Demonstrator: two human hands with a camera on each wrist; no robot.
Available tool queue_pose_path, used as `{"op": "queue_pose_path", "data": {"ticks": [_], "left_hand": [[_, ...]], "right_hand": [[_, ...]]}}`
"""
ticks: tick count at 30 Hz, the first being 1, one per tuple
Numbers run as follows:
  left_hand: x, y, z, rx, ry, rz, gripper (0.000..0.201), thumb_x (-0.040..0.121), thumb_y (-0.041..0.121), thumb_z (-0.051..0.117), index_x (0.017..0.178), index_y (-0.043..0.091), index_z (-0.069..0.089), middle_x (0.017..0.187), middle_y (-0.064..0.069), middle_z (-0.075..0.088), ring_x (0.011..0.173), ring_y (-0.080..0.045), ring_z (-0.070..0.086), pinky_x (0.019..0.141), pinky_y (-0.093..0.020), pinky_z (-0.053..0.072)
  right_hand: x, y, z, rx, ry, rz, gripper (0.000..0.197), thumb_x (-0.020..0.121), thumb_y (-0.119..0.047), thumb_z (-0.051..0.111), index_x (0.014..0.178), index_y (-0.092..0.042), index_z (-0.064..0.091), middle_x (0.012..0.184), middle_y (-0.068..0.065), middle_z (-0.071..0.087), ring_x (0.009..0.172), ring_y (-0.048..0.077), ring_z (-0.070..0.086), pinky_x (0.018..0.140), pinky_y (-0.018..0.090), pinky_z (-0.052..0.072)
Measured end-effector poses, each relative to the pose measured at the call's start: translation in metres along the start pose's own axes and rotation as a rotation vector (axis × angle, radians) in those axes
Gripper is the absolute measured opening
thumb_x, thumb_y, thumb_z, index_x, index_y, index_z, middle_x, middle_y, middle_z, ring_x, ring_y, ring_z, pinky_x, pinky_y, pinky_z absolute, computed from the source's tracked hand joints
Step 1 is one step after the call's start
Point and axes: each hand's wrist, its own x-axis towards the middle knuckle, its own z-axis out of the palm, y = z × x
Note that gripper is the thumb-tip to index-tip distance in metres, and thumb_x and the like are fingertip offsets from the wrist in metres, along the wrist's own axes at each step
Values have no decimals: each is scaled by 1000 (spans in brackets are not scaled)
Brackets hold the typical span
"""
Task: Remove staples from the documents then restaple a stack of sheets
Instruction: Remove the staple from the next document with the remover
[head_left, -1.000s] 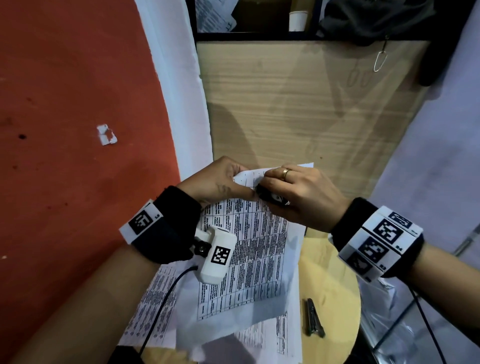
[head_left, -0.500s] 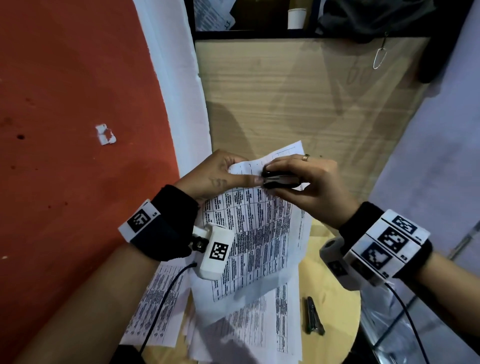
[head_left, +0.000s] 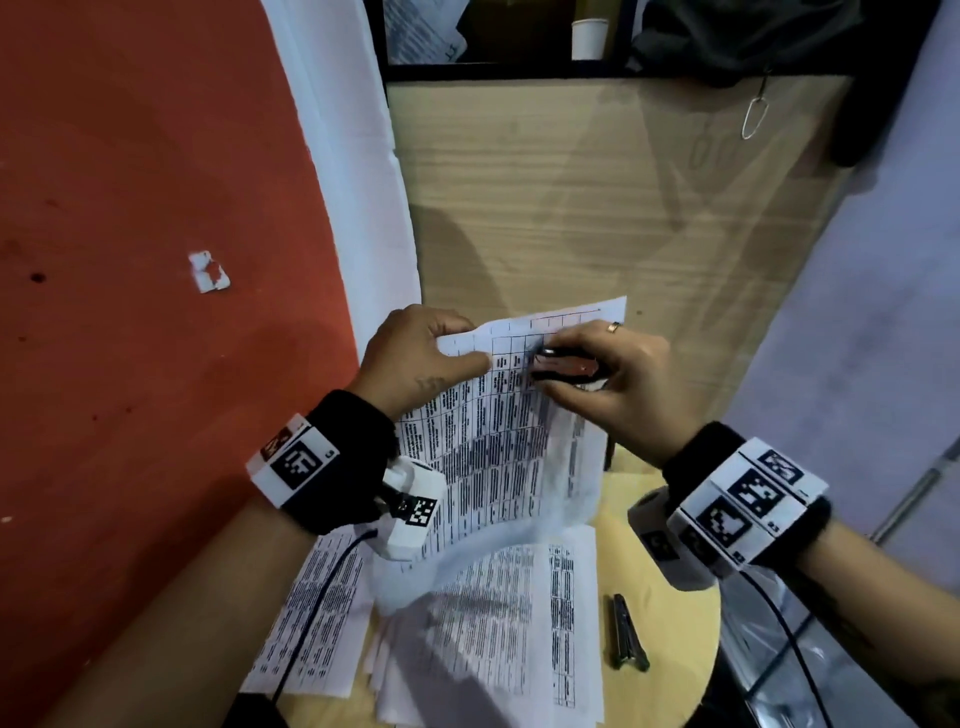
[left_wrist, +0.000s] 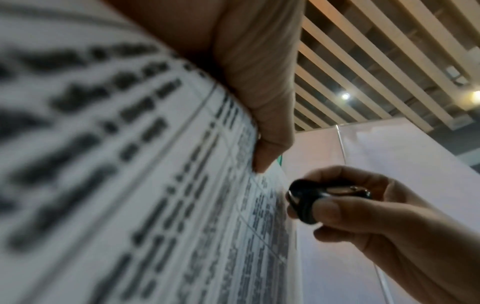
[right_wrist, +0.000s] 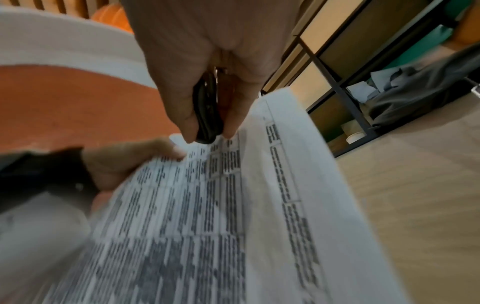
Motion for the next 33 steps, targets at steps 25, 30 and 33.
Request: {"op": "queue_pose_path", "data": {"ticks": [25,30,33], "left_hand": [[2,-17,-31,99,-288,-83,24,66,47,77,83,31,73,89,8,75,87,-11,70,88,-40,53],[8,-16,-20,253,-255,-50,14,61,60,62,71,52,65,79,8,73,83,-21,69,79,-44,53],[11,-11,-14,299,-227,-28,11,63,58,64,60,47,62,66,6,68,73,-22,65,72,-39,53]], "right_hand": [[-18,29,22,862,-194,838,48,63,12,74,108,1,62,92,12,71,77,18,68,69,22,55],[-23,26,26,860,-170,868,54,56,6,78,107,-1,62,101,17,69,81,24,67,63,20,53],[-26,24,24,868,-178,874,52,56,7,79,105,-3,63,100,17,69,81,23,66,61,20,53]]}}
